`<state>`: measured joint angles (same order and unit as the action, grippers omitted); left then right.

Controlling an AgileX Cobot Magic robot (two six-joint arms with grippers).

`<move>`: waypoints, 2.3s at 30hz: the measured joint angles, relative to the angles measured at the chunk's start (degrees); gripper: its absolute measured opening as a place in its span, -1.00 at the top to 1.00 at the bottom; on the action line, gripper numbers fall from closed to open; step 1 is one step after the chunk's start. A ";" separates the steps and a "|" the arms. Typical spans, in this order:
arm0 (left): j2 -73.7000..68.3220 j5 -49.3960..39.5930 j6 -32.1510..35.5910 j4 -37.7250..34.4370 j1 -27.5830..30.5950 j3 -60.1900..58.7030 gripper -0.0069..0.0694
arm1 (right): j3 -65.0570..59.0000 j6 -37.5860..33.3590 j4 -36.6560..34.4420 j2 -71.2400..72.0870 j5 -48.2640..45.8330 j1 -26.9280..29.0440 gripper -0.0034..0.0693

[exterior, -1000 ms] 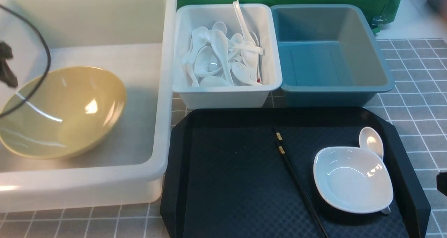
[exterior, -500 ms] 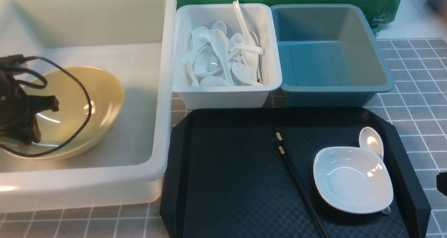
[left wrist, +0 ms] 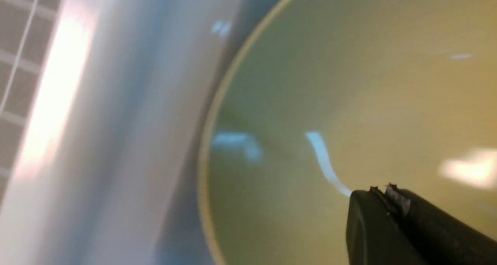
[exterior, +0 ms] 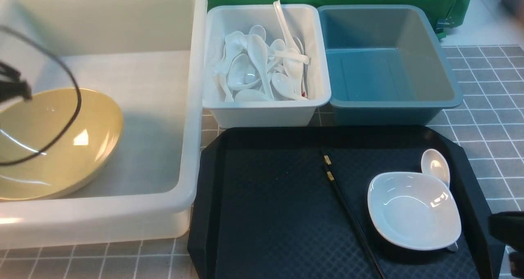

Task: On grey table put chopsticks spoon bowls plates into blue grey white boxes.
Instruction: 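Place the tan bowl onto the bowl stack in the left bin with the left gripper, then reach for and grasp the small white dish on the black tray, then place the white bowl into the white bin on top of the stacked bowls with the right gripper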

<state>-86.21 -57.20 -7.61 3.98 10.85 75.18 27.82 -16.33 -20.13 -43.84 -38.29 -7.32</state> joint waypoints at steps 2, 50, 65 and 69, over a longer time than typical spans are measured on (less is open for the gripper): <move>5.54 1.48 2.81 -3.98 -3.04 -0.07 0.82 | 2.30 0.05 0.00 -4.84 -0.95 -0.04 0.20; 86.07 28.77 6.29 0.21 -24.03 -55.01 0.83 | 56.03 -1.70 3.96 -39.76 -9.37 -15.06 0.72; 87.08 32.09 6.03 1.18 -24.03 -57.22 0.83 | 108.91 -4.99 18.12 -86.60 -17.91 -41.76 0.72; 87.08 32.09 5.85 1.39 -24.03 -57.22 0.83 | 113.91 -0.71 22.57 -92.25 -21.28 -43.47 0.72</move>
<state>0.87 -25.12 -1.76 5.37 -13.18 17.96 141.73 -17.04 2.44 -136.10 -59.57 -50.80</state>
